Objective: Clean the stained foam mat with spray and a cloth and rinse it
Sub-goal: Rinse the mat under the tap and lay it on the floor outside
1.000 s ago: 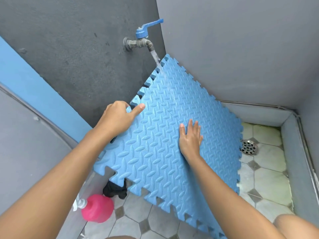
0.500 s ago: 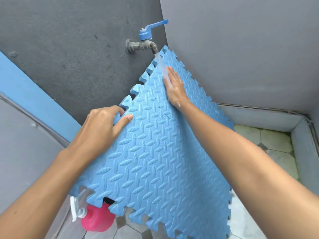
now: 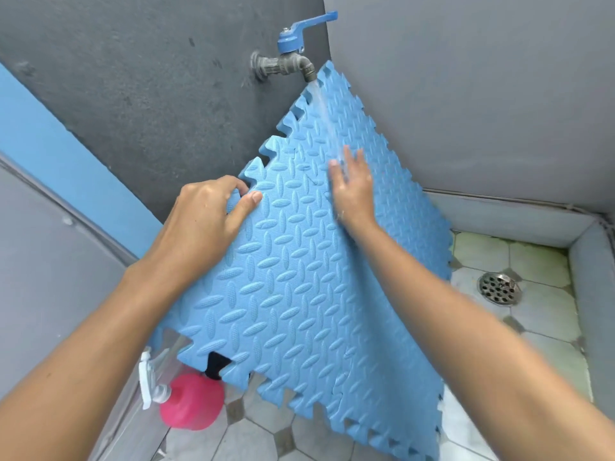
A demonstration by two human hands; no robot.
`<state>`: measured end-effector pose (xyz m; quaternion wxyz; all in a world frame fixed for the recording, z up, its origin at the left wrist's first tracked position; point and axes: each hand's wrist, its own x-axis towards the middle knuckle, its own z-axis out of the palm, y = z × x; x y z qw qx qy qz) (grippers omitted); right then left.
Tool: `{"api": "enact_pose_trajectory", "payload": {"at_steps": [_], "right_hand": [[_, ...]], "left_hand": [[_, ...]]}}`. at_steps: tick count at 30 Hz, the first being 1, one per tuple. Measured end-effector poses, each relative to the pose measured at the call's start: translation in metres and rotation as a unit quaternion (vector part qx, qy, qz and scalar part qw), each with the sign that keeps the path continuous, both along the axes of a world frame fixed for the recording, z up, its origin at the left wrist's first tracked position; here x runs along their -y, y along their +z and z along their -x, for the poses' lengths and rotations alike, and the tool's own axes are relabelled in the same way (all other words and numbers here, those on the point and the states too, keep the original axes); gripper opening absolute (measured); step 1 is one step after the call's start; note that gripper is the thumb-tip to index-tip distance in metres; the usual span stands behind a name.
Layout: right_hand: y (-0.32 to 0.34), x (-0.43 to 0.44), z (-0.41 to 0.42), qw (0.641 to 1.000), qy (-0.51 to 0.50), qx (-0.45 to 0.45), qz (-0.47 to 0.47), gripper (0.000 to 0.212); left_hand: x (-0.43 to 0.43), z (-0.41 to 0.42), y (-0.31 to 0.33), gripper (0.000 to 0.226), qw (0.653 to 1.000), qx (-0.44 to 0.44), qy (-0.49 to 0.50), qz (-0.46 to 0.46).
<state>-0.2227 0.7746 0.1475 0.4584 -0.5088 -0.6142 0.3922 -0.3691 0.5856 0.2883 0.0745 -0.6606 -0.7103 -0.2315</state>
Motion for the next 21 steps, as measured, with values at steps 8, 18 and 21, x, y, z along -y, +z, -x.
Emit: {"api": "enact_pose_trajectory", "payload": {"at_steps": [8, 18, 21], "right_hand": [[-0.095, 0.215, -0.032, 0.992, 0.055, 0.078, -0.088, 0.065], [-0.123, 0.129, -0.075, 0.97, -0.073, 0.081, 0.217, 0.066], [-0.06, 0.102, -0.035, 0.993, -0.001, 0.055, 0.105, 0.065]], "left_hand": [[0.0, -0.003, 0.004, 0.032, 0.999, 0.019, 0.021, 0.015], [-0.002, 0.0, 0.002, 0.036, 1.0, 0.002, -0.001, 0.01], [-0.002, 0.0, 0.002, 0.036, 1.0, -0.001, 0.005, 0.015]]}}
